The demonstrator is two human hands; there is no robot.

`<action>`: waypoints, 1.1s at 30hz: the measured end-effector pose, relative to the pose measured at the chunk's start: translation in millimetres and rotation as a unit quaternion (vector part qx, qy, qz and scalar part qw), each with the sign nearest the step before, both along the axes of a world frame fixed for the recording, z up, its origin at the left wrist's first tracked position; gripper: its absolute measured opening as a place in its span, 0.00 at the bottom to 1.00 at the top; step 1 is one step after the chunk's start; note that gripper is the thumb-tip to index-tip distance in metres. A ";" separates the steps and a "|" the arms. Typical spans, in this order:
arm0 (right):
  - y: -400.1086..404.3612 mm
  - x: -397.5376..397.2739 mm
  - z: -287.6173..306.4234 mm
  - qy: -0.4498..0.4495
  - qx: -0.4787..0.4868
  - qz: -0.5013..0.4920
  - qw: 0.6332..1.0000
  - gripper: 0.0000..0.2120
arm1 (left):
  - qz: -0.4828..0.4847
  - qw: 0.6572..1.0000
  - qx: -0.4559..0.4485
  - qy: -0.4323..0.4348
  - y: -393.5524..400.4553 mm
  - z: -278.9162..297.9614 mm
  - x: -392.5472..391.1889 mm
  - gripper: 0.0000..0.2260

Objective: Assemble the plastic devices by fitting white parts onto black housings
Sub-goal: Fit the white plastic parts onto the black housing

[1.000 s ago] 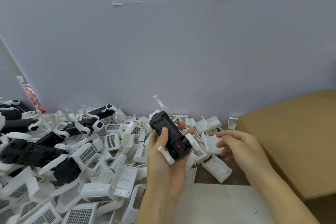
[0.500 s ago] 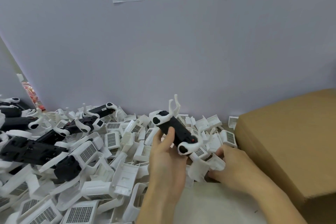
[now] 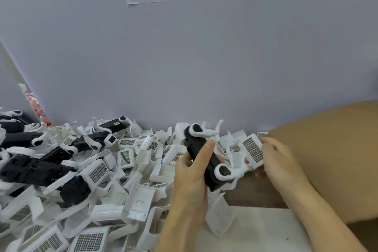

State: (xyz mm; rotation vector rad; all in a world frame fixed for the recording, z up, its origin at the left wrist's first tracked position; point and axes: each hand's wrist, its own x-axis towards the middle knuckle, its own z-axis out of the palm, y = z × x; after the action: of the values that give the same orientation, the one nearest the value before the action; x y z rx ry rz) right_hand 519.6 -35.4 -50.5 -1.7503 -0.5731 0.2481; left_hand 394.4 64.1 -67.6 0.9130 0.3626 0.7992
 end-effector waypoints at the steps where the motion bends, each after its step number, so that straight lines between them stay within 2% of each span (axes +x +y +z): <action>1: 0.7 -0.9 2.8 0.061 0.038 0.009 0.997 0.18 | -0.013 1.000 0.008 0.005 -1.1 0.6 0.1 0.11; 3: 0.5 -1.9 7.9 0.179 0.118 0.045 0.976 0.17 | -0.030 0.999 0.012 0.012 -2.9 1.1 -0.3 0.11; 5: -3.6 -4.1 13.0 0.283 0.187 0.102 0.935 0.14 | -0.035 0.999 0.005 0.016 -3.0 1.0 1.2 0.19; 7: -7.7 -5.6 16.9 0.334 0.223 0.146 0.904 0.13 | -0.039 0.999 -0.006 0.017 -4.3 2.7 2.5 0.26; 9: -7.5 -7.0 17.9 0.333 0.217 0.159 0.904 0.12 | -0.027 0.999 -0.002 0.029 -4.5 2.0 3.8 0.21; 11: -4.3 -8.4 16.0 0.306 0.200 0.146 0.919 0.12 | -0.010 0.998 0.027 0.058 -4.3 -1.2 4.1 0.12; 13: -1.3 -9.5 14.5 0.280 0.196 0.135 0.930 0.12 | -0.012 0.994 0.069 0.083 -5.6 -5.2 3.4 0.09; 16: 1.1 -10.4 15.6 0.266 0.236 0.147 0.923 0.14 | -0.035 0.988 0.115 0.095 -9.2 -6.9 1.9 0.11; 19: 5.4 -14.8 14.1 0.221 0.235 0.168 0.931 0.11 | -0.067 0.988 0.105 0.087 -10.1 -4.2 1.9 0.14; 21: 9.6 -19.0 8.4 0.156 0.182 0.154 0.958 0.08 | -0.079 0.990 0.092 0.076 -10.1 -2.8 2.6 0.16; 24: 13.0 -22.9 3.0 -0.001 0.087 0.090 0.992 0.06 | -0.060 0.988 0.118 0.081 -10.4 -4.1 2.5 0.11; 30: 17.0 -27.0 -0.8 -0.200 0.007 0.035 0.979 0.04 | -0.011 0.985 0.151 0.083 -6.6 -9.5 5.1 0.15; 33: 13.1 -26.3 1.6 -0.236 -0.031 0.075 0.968 0.07 | 0.010 0.988 0.134 0.075 -5.3 -9.2 5.9 0.15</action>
State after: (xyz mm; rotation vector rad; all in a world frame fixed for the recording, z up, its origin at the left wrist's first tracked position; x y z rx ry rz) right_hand 493.3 -22.4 -48.9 -1.8355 -1.0542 -0.0527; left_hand 400.3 58.7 -76.8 1.2283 0.4015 0.8111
